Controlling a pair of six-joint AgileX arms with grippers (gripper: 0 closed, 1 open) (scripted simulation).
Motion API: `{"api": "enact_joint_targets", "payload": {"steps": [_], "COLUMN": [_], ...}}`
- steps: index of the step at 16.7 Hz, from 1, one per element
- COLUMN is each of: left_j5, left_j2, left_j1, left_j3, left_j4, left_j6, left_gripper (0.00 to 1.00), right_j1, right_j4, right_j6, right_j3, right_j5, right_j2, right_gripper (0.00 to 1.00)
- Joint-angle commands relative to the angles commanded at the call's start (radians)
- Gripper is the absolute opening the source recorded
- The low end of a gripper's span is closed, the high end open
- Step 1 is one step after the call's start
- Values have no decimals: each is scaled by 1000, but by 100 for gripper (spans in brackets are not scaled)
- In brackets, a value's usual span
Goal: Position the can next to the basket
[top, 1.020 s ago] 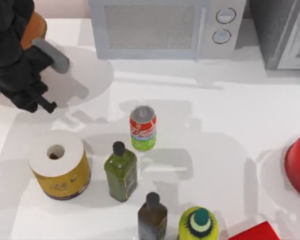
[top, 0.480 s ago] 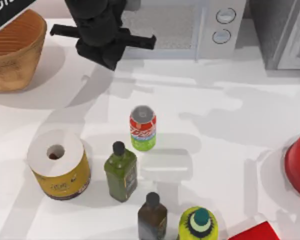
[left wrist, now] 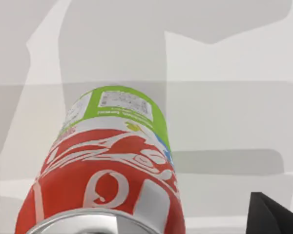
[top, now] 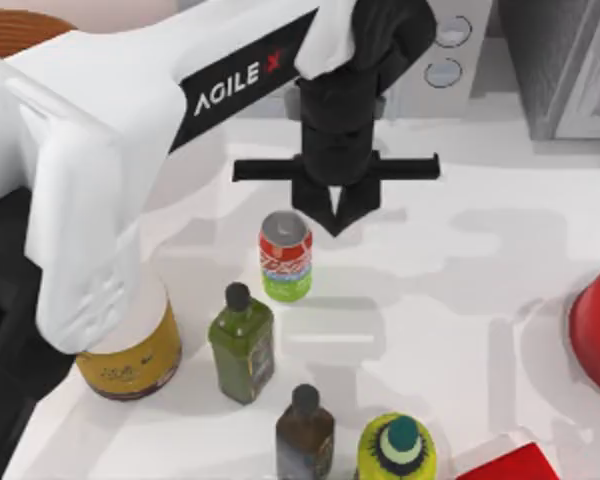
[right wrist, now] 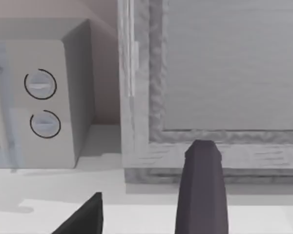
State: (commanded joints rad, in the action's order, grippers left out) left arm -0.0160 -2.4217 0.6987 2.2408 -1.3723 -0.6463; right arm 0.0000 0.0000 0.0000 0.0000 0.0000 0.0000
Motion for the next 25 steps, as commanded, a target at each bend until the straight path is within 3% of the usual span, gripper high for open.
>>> {"api": "enact_joint_targets", "payload": {"steps": [23,25], "left_j5": [11,11], "left_j2": [-27,-27], "left_j1": [11,11], "left_j3": [-24,-24], "left_j4": [35,35], "left_j6": [-31,-31], "left_gripper": [0,15], "right_j1": [0,0], "right_j4": [0,0], "right_j6": [0,0], "right_j3": [0,0], "right_j5": [0,0], "right_j2": [0,0], "right_gripper": [100,100]}}
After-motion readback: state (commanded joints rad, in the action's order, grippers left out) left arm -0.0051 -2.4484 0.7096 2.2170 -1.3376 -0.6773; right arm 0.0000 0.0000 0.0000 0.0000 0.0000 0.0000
